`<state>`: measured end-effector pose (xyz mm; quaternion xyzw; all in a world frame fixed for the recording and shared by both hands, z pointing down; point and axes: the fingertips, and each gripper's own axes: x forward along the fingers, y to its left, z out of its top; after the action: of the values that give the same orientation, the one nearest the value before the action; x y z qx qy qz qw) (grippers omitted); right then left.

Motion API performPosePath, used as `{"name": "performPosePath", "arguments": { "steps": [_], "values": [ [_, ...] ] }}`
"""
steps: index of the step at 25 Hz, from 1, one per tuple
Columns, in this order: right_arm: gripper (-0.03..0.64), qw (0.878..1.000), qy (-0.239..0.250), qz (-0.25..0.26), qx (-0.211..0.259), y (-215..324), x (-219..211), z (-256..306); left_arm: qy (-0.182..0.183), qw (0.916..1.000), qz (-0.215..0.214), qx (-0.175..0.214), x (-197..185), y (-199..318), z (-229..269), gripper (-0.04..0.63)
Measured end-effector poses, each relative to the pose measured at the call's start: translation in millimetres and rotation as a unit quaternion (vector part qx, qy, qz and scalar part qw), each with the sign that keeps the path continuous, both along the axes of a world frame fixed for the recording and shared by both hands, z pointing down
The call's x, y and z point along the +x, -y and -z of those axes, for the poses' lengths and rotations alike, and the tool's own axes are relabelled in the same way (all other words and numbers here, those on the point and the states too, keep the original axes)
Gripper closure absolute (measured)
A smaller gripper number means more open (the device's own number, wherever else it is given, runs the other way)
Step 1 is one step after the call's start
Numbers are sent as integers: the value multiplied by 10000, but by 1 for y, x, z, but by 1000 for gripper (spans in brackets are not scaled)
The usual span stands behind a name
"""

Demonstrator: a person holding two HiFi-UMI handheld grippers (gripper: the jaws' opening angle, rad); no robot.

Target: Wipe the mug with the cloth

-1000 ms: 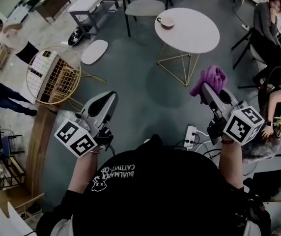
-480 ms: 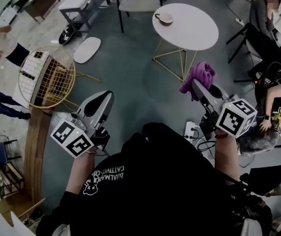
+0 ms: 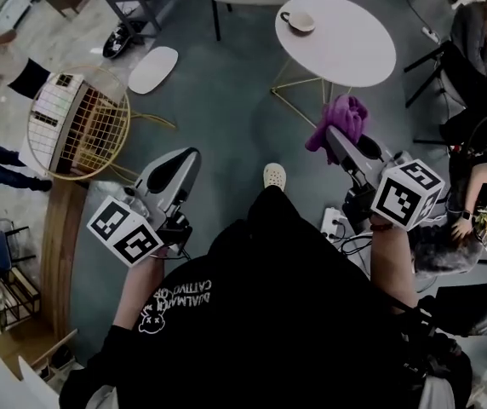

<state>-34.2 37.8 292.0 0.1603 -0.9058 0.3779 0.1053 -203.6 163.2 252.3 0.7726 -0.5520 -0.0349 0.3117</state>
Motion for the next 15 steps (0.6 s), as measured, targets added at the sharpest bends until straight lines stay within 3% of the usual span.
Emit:
{"name": "performPosePath", "arguments": {
  "steps": [6, 12, 15],
  "values": [
    [571, 9997, -3, 209, -103, 63, -20, -26, -13, 9999, 128, 29, -18, 69, -17, 597],
    [572, 9951, 774, 470, -406, 126, -44, -16, -9, 9991, 341, 260, -35, 138, -15, 598],
    [572, 9951, 793, 550, -235, 155, -53, -8, -22, 9985, 338, 423, -40, 167, -8, 598]
  ]
}}
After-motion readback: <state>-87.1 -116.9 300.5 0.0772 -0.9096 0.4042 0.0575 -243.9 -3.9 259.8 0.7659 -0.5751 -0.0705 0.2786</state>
